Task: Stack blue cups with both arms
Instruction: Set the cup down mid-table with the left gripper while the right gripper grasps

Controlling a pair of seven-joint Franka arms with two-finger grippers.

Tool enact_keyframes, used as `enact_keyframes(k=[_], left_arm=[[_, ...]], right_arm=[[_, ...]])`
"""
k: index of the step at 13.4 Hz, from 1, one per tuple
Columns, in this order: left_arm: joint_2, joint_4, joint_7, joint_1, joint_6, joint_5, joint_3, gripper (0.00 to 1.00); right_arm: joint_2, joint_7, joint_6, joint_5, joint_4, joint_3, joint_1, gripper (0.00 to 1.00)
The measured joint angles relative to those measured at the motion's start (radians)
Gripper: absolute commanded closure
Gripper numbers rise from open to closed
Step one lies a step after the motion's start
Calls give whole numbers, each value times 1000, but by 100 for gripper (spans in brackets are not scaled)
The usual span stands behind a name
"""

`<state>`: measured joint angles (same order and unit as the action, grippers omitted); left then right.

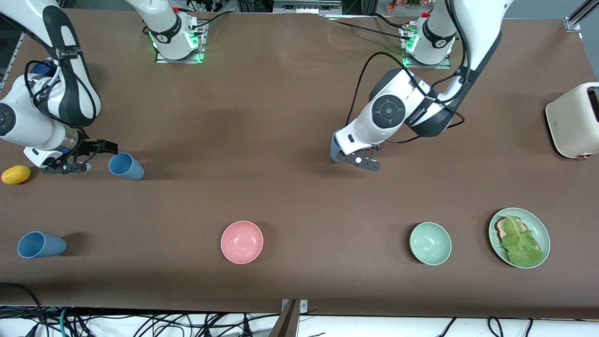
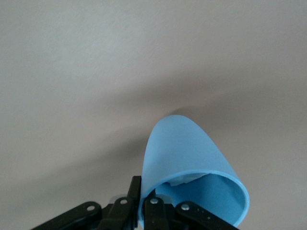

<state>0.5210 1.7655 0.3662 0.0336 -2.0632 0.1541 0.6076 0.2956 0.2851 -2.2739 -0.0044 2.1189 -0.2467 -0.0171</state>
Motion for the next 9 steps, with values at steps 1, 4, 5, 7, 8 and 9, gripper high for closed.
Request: enact_keyframes(k=[1, 4, 5, 7, 8, 9], left_arm=[[32, -31, 1, 13, 0, 22, -1, 100], [92, -63, -2, 31, 2, 43, -2, 100], [106, -64, -4, 33, 2, 43, -3, 100], [124, -64, -9, 33, 2, 43, -3, 100], [129, -64, -15, 33, 4, 43, -3, 100], [133, -64, -21, 35, 7, 46, -3, 100]], right_arm=[[4, 1, -2, 0, 0, 0, 0, 4], [11, 1, -6, 0, 0, 0, 0, 5], [12, 1, -7, 0, 0, 0, 0, 4], [12, 1, -7, 0, -3, 0, 0, 3], [12, 1, -6, 0, -7, 0, 0, 3], [12, 1, -2, 0, -15, 0, 0, 3]])
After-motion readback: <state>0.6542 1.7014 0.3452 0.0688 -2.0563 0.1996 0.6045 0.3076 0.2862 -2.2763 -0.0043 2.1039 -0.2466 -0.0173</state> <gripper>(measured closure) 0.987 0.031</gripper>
